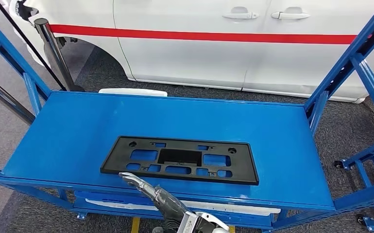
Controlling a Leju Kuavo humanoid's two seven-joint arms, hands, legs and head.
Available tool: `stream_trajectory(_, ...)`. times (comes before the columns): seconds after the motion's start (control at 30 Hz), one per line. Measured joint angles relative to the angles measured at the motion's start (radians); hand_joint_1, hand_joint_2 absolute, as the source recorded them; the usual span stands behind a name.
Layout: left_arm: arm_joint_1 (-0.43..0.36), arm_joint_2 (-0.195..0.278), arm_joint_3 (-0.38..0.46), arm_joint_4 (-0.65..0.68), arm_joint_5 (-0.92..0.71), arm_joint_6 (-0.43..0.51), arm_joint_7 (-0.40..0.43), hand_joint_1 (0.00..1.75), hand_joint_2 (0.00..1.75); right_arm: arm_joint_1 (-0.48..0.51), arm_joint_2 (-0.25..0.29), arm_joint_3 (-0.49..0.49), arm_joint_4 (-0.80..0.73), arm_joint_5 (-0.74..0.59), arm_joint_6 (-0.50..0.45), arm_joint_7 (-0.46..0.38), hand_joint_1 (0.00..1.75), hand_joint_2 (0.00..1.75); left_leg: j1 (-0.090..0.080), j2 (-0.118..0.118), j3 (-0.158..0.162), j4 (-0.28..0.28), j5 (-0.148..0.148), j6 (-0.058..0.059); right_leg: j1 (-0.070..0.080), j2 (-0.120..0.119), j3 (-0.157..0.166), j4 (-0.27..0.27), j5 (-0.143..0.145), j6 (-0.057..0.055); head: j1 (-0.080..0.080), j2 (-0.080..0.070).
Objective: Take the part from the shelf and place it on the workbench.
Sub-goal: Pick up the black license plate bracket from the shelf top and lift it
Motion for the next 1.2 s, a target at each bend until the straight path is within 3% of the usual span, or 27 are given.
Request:
stream_trajectory(0.1,0.003,0.0,0.0,0.0,0.0,0.0,0.0,0.0,0.0,0.0,0.0,0.0,0.001,-0.002,0.0,0.003,0.0,1.75,0.004,0.0,0.041,-0.154,0.118,-0.005,-0.003,0.004,0.014,0.005,-0.012,0.01,0.0,0.0)
stream_trajectory(0.13,0.003,0.0,0.0,0.0,0.0,0.0,0.0,0.0,0.0,-0.001,0.0,0.0,0.002,-0.002,0.0,0.005,0.0,1.75,0.002,0.001,0.055,-0.203,0.135,-0.002,-0.003,0.004,0.015,0.008,-0.015,0.014,0.0,0.0)
stream_trajectory(0.17,0.003,0.0,0.0,0.0,0.001,0.0,0.0,0.0,0.0,-0.001,0.001,0.0,0.003,-0.003,-0.001,0.006,0.0,1.75,0.0,0.001,0.061,-0.23,0.144,0.005,-0.002,0.003,0.014,0.01,-0.018,0.02,0.0,0.0)
stream_trajectory(0.27,0.002,0.0,0.0,0.0,0.002,0.0,0.0,0.0,0.0,-0.003,0.003,0.0,0.006,0.015,-0.026,0.023,0.0,1.75,-0.002,0.002,0.064,-0.242,0.152,0.031,0.001,0.002,0.012,0.013,-0.025,0.036,0.0,0.0)
stream_trajectory(0.33,0.003,0.0,0.0,0.0,0.007,0.001,-0.001,0.0,0.0,-0.005,0.003,0.0,0.008,0.087,-0.11,0.053,0.0,1.75,0.002,0.003,0.068,-0.247,0.156,0.043,0.0,0.0,-0.001,0.046,-0.049,0.046,0.0,0.0)
stream_trajectory(0.43,0.003,-0.001,0.0,0.0,0.013,0.002,-0.003,0.0,0.0,-0.01,0.005,0.0,0.022,0.339,-0.367,0.109,0.0,1.75,0.002,0.004,0.071,-0.249,0.155,0.053,-0.005,-0.002,-0.086,0.22,-0.132,0.056,0.0,0.0)
stream_trajectory(0.47,0.003,-0.001,0.0,0.0,0.013,0.003,-0.003,0.0,0.0,-0.014,0.005,0.0,0.032,0.457,-0.474,0.139,0.0,1.75,0.002,0.004,0.072,-0.249,0.153,0.054,-0.007,-0.002,-0.113,0.27,-0.144,0.057,0.0,0.0)
stream_trajectory(0.5,0.003,0.0,0.0,0.0,0.012,0.004,-0.003,0.0,0.0,-0.018,0.006,0.0,0.046,0.578,-0.577,0.179,0.0,1.75,0.001,0.004,0.074,-0.249,0.151,0.055,-0.008,-0.003,-0.126,0.288,-0.137,0.056,0.0,0.0)
stream_trajectory(0.53,0.003,-0.001,0.0,0.0,0.009,0.004,-0.003,0.0,0.0,-0.024,0.008,0.0,0.062,0.698,-0.668,0.226,0.0,1.75,0.001,0.003,0.077,-0.249,0.149,0.054,-0.008,-0.003,-0.12,0.267,-0.112,0.054,0.0,0.0)
stream_trajectory(0.6,0.003,-0.001,-0.002,0.0,0.003,0.002,-0.002,0.0,0.0,-0.037,0.017,0.0,0.099,0.916,-0.804,0.326,0.0,1.75,0.001,0.002,0.086,-0.249,0.142,0.049,-0.007,-0.003,-0.065,0.144,-0.042,0.044,0.0,0.0)
stream_trajectory(0.67,0.001,-0.002,-0.006,0.0,-0.005,0.001,-0.004,0.0,0.0,-0.049,0.03,0.0,0.134,1.068,-0.862,0.4,0.0,1.75,-0.002,0.002,0.09,-0.248,0.136,0.04,-0.001,-0.003,-0.018,0.041,-0.009,0.035,0.0,0.0)
stream_trajectory(0.73,-0.002,-0.002,-0.013,0.0,-0.01,0.002,-0.009,0.0,0.0,-0.055,0.042,-0.005,0.157,1.169,-0.876,0.447,0.0,1.75,-0.004,0.002,0.09,-0.25,0.133,0.03,0.003,-0.001,-0.007,0.016,-0.011,0.03,0.0,0.0)
stream_trajectory(0.83,-0.004,-0.001,-0.023,0.0,-0.016,0.002,-0.012,0.0,0.0,-0.06,0.058,-0.018,0.178,1.277,-0.879,0.503,0.0,1.75,-0.001,0.003,0.086,-0.231,0.113,0.014,-0.004,-0.002,0.004,0.0,-0.009,0.018,0.0,0.0)
stream_trajectory(0.87,-0.004,-0.001,-0.025,0.0,-0.017,0.002,-0.012,0.0,0.0,-0.063,0.063,-0.021,0.185,1.305,-0.879,0.524,0.0,1.75,0.0,0.003,0.069,-0.194,0.092,0.01,-0.006,-0.003,0.009,-0.005,-0.008,0.014,-0.001,0.0)
stream_trajectory(0.97,-0.004,0.0,-0.03,0.0,-0.019,0.001,-0.017,0.0,0.0,-0.072,0.073,-0.023,0.212,1.368,-0.878,0.589,0.0,1.75,0.001,0.003,-0.026,-0.019,0.023,0.0,-0.004,-0.005,0.013,-0.005,-0.012,0.005,-0.001,0.0)
stream_trajectory(1.0,-0.004,0.0,-0.032,0.0,-0.02,0.001,-0.02,0.0,0.0,-0.075,0.076,-0.023,0.221,1.381,-0.877,0.608,0.0,1.75,0.001,0.003,-0.045,0.009,0.024,-0.002,-0.004,-0.005,0.013,-0.004,-0.014,0.004,-0.001,0.0)
stream_trajectory(1.03,-0.003,0.001,-0.035,0.0,-0.02,0.001,-0.023,0.0,0.0,-0.078,0.079,-0.023,0.23,1.391,-0.877,0.625,0.0,1.75,0.001,0.003,-0.046,-0.003,0.047,-0.003,-0.004,-0.004,0.014,-0.001,-0.016,0.003,-0.001,0.0)
stream_trajectory(1.13,-0.002,0.005,-0.042,0.0,-0.019,0.002,-0.03,0.0,0.0,-0.085,0.104,-0.022,0.247,1.405,-0.877,0.651,0.0,1.75,-0.001,0.003,0.022,-0.174,0.148,0.004,-0.002,0.002,0.015,0.01,-0.021,0.009,-0.001,0.0)
stream_trajectory(1.2,-0.004,0.006,-0.046,0.0,-0.018,0.002,-0.032,0.0,0.0,-0.087,0.121,-0.022,0.254,1.408,-0.877,0.656,0.0,1.75,-0.005,0.0,0.046,-0.234,0.169,0.014,0.001,0.003,0.01,0.016,-0.023,0.017,-0.001,0.0)
